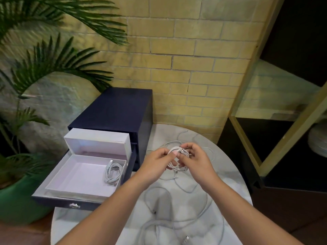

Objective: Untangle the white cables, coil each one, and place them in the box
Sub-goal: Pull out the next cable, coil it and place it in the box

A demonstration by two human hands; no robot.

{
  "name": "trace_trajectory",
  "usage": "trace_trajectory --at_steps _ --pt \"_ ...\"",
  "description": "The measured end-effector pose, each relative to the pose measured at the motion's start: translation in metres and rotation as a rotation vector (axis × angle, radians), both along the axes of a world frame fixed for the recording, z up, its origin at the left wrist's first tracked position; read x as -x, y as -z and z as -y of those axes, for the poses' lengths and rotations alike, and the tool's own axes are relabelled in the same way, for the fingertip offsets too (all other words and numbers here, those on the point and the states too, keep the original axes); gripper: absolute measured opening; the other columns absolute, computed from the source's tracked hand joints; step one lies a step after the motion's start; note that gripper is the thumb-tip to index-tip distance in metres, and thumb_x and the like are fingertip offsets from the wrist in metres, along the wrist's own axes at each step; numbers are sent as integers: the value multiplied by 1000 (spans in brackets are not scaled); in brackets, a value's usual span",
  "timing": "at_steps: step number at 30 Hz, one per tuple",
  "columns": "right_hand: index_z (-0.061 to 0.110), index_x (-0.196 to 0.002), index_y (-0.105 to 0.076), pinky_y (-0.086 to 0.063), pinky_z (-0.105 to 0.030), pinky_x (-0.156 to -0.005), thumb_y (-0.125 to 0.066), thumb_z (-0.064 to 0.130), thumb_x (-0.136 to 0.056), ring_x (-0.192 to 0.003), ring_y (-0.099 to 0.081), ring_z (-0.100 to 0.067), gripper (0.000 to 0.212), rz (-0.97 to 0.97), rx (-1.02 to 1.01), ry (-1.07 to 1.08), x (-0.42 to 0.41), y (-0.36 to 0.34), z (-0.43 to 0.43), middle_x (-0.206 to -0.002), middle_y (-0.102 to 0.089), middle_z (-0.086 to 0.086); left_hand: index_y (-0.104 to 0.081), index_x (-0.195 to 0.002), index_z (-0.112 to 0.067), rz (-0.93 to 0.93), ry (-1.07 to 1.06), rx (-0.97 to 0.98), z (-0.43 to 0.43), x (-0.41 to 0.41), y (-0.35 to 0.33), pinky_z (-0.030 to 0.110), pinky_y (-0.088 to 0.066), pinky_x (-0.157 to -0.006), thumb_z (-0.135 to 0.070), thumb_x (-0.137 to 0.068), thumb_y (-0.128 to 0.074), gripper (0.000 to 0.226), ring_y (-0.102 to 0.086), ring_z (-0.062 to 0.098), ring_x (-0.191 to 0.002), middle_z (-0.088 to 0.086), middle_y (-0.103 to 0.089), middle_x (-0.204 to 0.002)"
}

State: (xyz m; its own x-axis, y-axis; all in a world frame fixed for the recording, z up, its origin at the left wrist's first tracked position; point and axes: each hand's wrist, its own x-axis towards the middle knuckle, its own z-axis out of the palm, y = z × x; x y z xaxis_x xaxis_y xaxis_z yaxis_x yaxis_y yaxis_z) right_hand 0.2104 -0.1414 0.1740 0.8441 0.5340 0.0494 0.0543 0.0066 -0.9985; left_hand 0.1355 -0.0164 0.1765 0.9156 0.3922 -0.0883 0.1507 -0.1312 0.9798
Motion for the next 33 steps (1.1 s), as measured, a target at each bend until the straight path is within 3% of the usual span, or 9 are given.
trace_trajectory --at_steps 3,6,10,15,19,22,26,30,33 --pt "15 -97 -57 -54 -28 -65 -68 -2 -82 -72 -63 -19 25 -3 -4 -44 0 3 -1 -93 -64 -10 -65 -76 -21 1 -30 -1 -6 2 3 34 -44 -72 -29 -95 -56 23 -58 15 -71 -3 -70 -71" --pt "18 -99 -60 -54 -32 -74 -70 3 -82 -81 -63 -16 25 39 68 -92 0 7 -4 -97 -66 -7 -64 -76 -20 -7 -58 26 -15 6 5 35 -46 -72 -26 -96 -54 23 -57 14 -69 -5 -69 -67" --pt "14 -105 -64 -50 -22 -64 -64 3 -88 -72 -60 -9 20 17 100 -163 5 8 -20 -93 -67 -5 -65 -79 -23 -43 -67 27 -39 20 6 32 -49 -74 -28 -96 -54 22 -59 12 -73 -8 -69 -69" --pt "23 -97 -66 -54 -23 -68 -61 -1 -88 -76 -63 -8 27 64 68 -216 27 6 -66 -88 -70 9 -69 -99 -24 -125 -75 42 -94 49 1 34 -52 -85 -23 -96 -52 17 -61 10 -82 -8 -68 -84" --pt "27 -91 -68 -51 -19 -68 -63 -4 -85 -77 -62 -3 32 215 95 -204 57 10 -114 -84 -69 11 -67 -106 -26 -222 -86 91 -151 81 -9 37 -54 -86 -29 -97 -48 21 -65 17 -94 -2 -69 -103" --pt "26 -91 -69 -49 -17 -75 -65 -6 -80 -85 -62 -5 34 449 164 -184 78 18 -146 -92 -67 9 -65 -106 -18 -300 -138 166 -189 103 -10 32 -55 -75 -46 -96 -48 35 -64 19 -81 4 -67 -98" --pt "23 -91 -69 -44 -19 -83 -66 -3 -74 -91 -55 -4 31 756 260 -269 103 36 -186 -93 -63 15 -66 -106 -11 -312 -94 150 -226 124 0 21 -55 -61 -22 -94 -60 18 -62 15 -75 10 -65 -95" --pt "21 -93 -69 -45 -24 -86 -64 -3 -76 -96 -55 -8 30 775 325 -313 117 52 -203 -97 -61 13 -64 -112 -18 -342 -66 -10 -249 134 16 17 -53 -59 -17 -92 -61 20 -63 16 -89 8 -67 -106" --pt "23 -98 -68 -43 -24 -87 -68 2 -77 -97 -50 -8 29 816 393 -282 122 60 -207 -103 -61 12 -66 -108 -24 -369 3 -59 -258 133 25 18 -50 -59 -20 -92 -62 17 -63 15 -80 6 -70 -104"
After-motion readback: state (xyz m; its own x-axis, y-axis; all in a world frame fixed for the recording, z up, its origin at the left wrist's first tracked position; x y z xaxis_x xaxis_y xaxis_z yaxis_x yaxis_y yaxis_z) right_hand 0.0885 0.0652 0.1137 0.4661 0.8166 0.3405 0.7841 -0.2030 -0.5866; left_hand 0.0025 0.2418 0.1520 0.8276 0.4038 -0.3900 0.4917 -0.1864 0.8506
